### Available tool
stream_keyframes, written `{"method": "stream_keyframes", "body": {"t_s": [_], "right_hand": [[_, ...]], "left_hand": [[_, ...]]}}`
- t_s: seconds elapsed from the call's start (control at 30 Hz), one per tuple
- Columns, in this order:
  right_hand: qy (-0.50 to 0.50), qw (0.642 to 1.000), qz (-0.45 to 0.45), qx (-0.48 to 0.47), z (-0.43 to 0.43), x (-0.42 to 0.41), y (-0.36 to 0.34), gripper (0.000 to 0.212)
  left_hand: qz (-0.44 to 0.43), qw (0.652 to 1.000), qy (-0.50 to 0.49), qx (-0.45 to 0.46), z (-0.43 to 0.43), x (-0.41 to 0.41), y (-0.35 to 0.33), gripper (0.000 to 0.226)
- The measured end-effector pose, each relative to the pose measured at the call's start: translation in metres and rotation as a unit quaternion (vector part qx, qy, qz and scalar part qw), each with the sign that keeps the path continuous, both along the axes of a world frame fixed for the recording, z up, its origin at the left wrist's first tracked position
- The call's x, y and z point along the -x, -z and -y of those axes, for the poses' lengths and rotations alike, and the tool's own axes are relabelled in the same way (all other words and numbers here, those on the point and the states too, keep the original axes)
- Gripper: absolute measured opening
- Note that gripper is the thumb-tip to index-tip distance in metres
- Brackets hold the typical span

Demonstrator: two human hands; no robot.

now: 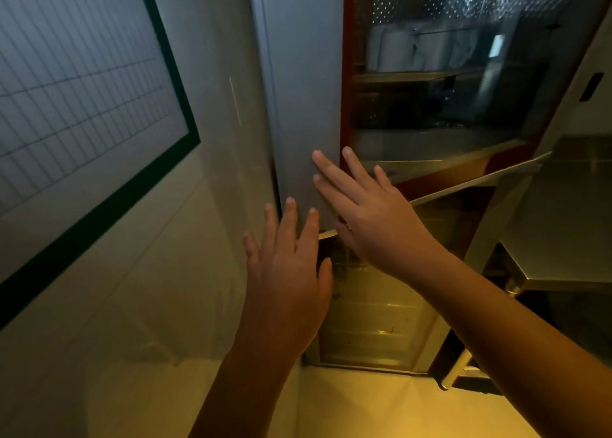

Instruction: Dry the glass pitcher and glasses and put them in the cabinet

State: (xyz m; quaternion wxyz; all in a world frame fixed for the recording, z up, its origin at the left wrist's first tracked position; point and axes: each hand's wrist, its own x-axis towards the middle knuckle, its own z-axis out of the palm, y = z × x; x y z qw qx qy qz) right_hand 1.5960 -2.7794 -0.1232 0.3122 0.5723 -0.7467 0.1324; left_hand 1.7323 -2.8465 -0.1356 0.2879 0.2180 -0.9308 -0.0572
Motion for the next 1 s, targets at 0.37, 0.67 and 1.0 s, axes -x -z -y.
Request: {"method": "stream_keyframes", "body": {"t_s": [0.37,0.67,1.0], "right_hand": [[0.149,0.981,0.068,-0.106,0.048,0.075,0.012,0.066],[0.207,0.967,0.081,-0.124,0.092,0.141,0.017,0.067],[0.216,0.965,0.102,-0.109,0.122,0.176,0.035,0.073]], "left_hand": [[0.038,0.998,0.011,-0.040,0.029,0.052,-0.001,0.059],[0.046,0.999,0.012,0.013,0.054,0.104,-0.006,0.057],[0.107,0.994,0.011,0.021,0.078,0.151,-0.019,0.058]]}}
